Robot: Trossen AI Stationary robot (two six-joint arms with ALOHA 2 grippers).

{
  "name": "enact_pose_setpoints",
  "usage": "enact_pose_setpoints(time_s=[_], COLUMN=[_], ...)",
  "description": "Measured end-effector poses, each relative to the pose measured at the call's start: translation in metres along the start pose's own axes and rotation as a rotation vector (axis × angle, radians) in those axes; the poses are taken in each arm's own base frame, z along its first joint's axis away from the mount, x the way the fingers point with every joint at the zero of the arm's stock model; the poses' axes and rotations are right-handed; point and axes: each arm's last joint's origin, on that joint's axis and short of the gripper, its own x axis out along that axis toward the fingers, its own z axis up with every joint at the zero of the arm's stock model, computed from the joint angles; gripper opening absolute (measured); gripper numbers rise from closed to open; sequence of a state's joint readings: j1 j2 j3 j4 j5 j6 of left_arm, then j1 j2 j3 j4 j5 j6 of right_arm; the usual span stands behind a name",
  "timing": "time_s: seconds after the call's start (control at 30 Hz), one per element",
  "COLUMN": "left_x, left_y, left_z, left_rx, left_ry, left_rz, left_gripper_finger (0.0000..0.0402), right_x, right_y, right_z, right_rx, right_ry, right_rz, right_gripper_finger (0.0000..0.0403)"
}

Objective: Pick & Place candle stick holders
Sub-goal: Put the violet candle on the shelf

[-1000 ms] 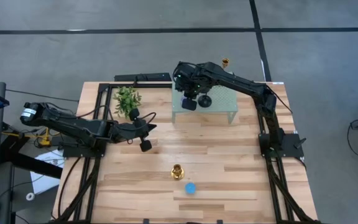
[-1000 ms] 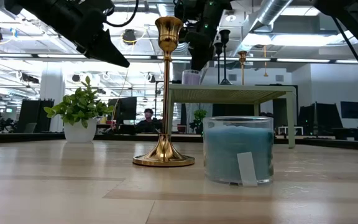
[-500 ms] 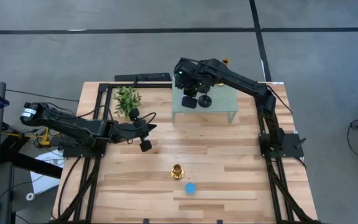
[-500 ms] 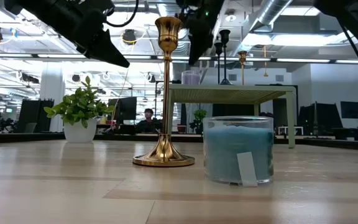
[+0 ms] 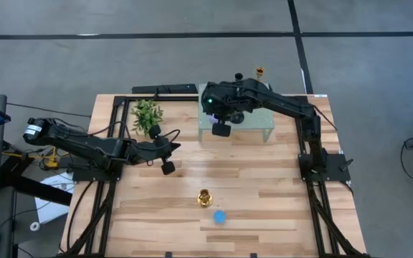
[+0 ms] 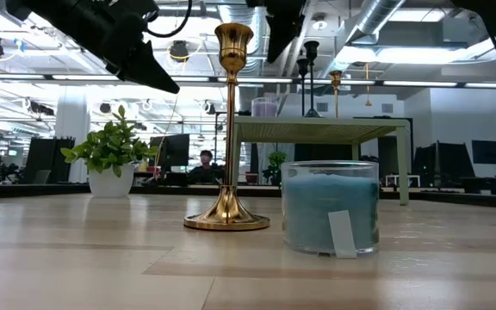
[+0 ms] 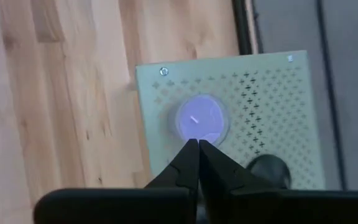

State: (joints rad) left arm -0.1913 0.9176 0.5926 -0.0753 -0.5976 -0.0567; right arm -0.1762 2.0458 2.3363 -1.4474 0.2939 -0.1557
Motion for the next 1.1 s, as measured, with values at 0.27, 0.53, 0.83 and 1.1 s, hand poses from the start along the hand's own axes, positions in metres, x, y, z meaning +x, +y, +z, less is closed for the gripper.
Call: enact_pose_setpoints(time_s=[0.27, 0.53, 0.83, 1.1], left_x=[0.0, 0.0, 0.0, 0.0], left_y=[0.0, 0.0, 0.0, 0.0], left_z=[0.0, 0.0, -0.001, -0.001], left_rx=[0.0, 0.002, 0.003, 0.004], left_ry=[0.0, 0.004, 0.005, 0.006], left_rz=[0.0, 0.0, 0.0, 0.0], left_gripper_finger=[0.0005, 0.0006, 0.0008, 0.0006], right_x=[-0.006, 0.049, 0.081, 0.082], right_y=[0.017, 0.036, 0.047, 0.044], right_z=[0.004, -0.006, -0.009, -0.003], right_rx=[-0.003, -0.041, -0.088, -0.109], right_ry=[-0.022, 0.109, 0.096, 0.045], right_rz=[0.002, 0.035, -0.007, -0.074], right_gripper_finger=[0.0, 0.0, 0.0, 0.0])
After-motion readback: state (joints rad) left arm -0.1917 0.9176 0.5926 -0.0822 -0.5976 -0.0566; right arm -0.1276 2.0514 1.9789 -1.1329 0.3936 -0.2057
